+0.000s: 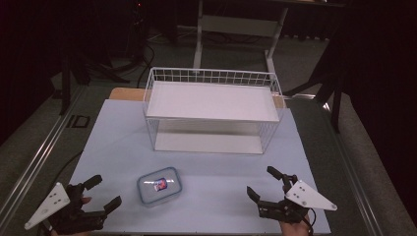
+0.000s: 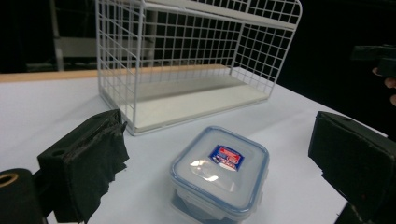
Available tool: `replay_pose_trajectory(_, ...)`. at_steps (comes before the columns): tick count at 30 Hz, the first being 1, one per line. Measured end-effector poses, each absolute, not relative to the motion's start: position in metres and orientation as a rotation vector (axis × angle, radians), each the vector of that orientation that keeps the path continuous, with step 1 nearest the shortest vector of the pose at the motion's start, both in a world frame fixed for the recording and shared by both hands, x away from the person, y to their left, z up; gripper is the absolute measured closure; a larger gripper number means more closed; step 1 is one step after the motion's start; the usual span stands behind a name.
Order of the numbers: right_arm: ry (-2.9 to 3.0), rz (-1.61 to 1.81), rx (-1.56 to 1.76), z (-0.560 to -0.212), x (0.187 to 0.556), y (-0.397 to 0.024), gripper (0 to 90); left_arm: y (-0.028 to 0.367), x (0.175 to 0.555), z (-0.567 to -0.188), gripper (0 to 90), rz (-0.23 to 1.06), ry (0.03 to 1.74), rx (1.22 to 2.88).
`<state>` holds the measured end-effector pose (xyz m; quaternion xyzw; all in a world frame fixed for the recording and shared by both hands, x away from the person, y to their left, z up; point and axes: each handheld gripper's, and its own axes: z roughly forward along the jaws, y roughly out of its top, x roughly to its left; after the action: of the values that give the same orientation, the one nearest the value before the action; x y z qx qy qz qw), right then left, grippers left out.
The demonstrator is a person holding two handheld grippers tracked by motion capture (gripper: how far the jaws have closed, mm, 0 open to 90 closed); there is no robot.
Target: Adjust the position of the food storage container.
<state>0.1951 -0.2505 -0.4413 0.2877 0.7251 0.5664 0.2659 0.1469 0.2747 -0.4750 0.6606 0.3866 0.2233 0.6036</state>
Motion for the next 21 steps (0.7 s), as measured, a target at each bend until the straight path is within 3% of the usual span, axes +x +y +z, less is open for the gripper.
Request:
replay_pose_trajectory(7, 1.960, 1.551, 0.769, -0.440, 0.192, -0.248, 13.7, 0.275, 0.147, -0.482, 7.4, 0.511, 0.923, 1.542)
replay_pose_trajectory(11, 1.974, 1.566, 0.783, -0.441, 0.193, -0.247, 13.7, 0.281, 0.154, -0.482, 17.3, 0.453, 0.919, 1.614)
replay_pose_trajectory(13, 1.974, 1.569, 0.790, -0.441, 0.194, -0.247, 13.7, 0.283, 0.156, -0.484, 28.1, 0.454, 0.917, 1.655)
replay_pose_trajectory(15, 1.974, 1.591, 0.790, -0.442, 0.193, -0.248, 13.7, 0.288, 0.159, -0.491, 31.0, 0.438, 0.934, 1.708)
replay_pose_trajectory(17, 1.977, 1.589, 0.783, -0.442, 0.192, -0.246, 13.7, 0.290, 0.163, -0.501, 45.3, 0.381, 0.956, 1.759)
replay_pose_trajectory(21, 1.982, 1.578, 0.773, -0.442, 0.193, -0.244, 13.7, 0.287, 0.170, -0.509, 64.0, 0.307, 0.952, 1.830)
